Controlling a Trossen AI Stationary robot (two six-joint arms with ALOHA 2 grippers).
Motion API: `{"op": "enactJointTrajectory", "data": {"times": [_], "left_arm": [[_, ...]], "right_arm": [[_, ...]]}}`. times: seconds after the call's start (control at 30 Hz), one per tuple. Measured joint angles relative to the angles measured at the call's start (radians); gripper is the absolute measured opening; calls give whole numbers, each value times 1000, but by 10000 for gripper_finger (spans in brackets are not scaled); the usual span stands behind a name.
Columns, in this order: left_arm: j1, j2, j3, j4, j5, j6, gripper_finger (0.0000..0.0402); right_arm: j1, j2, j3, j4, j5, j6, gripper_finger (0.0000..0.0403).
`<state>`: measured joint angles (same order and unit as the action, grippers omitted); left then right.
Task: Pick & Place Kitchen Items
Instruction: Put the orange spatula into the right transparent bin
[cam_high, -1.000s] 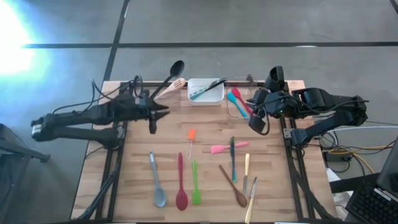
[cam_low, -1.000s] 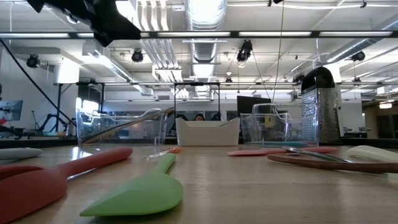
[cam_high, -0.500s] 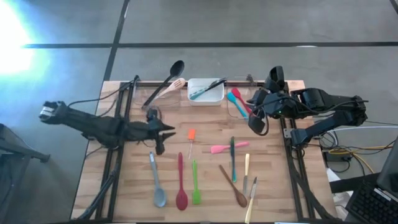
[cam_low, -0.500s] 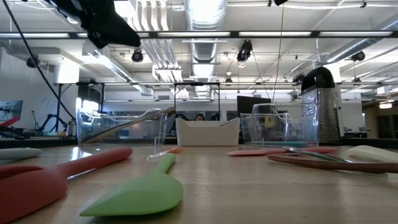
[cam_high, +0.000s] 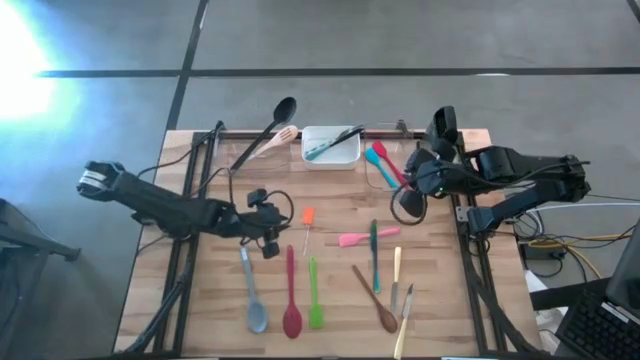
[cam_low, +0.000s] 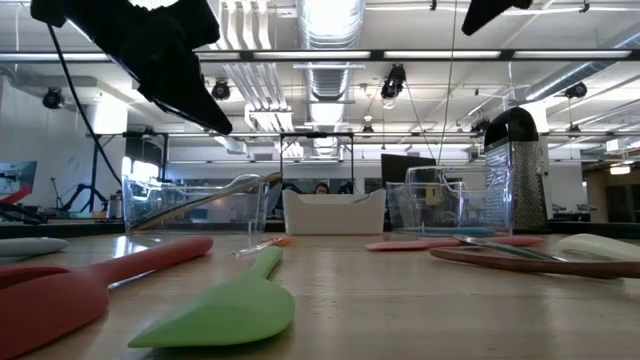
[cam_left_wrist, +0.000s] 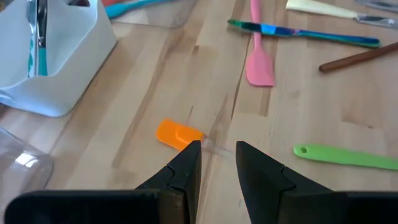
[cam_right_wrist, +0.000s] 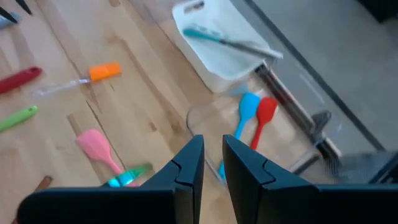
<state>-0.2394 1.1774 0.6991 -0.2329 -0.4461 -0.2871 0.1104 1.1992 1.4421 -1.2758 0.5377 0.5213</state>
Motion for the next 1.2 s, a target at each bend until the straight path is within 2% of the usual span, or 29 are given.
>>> {"op": "enactJointTrajectory", "data": {"times": [0.13,0.4,0.57,0.67,0.97,1.1,1.2], "left_arm": [[1,11,0,0,-5,6,103],[2,16,0,-15,-132,26,103],[13,16,0,-14,-130,26,103],[22,16,0,-14,-130,25,103],[24,16,-4,-21,-129,7,103],[36,17,-19,-23,-144,15,103],[40,17,-33,-22,-149,-8,103]], "right_arm": [[27,0,-48,3,-19,57,52],[134,0,-159,21,-60,222,52],[190,1,-248,240,-66,212,52],[203,0,-295,363,-116,167,52],[291,1,-393,409,-123,351,52],[304,5,-438,537,-103,338,52],[301,14,-462,668,-89,259,52]]}}
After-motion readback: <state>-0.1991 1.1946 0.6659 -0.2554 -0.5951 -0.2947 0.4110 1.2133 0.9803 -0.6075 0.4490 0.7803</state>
